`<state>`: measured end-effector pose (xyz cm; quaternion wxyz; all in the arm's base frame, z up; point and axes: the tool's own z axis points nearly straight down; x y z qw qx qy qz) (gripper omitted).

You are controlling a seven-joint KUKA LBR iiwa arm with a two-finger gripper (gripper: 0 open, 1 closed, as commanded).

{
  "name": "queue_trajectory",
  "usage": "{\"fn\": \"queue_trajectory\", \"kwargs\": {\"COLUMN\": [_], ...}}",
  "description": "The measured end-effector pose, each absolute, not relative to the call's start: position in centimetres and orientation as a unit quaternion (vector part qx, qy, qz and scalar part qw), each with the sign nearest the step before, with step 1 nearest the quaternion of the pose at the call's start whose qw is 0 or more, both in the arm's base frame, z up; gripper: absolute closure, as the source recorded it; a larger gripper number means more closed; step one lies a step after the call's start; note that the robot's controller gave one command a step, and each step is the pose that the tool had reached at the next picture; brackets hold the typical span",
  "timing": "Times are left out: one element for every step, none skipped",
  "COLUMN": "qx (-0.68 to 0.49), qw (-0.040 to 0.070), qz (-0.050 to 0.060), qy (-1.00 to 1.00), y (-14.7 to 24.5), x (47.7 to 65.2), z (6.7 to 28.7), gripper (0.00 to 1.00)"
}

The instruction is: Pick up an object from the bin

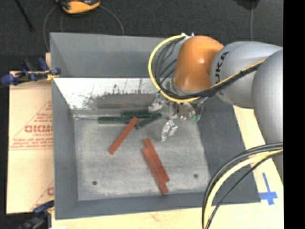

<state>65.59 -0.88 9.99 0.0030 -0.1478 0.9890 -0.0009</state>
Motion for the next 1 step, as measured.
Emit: {"fn": "queue_trajectory", "kwargs": {"qx": [-0.148], "qw": [0.012], "qz": [0.0], "qy": [0.989], "y": [8.95], "x": [65.98], "z": [8.63], "gripper": [1.0]}}
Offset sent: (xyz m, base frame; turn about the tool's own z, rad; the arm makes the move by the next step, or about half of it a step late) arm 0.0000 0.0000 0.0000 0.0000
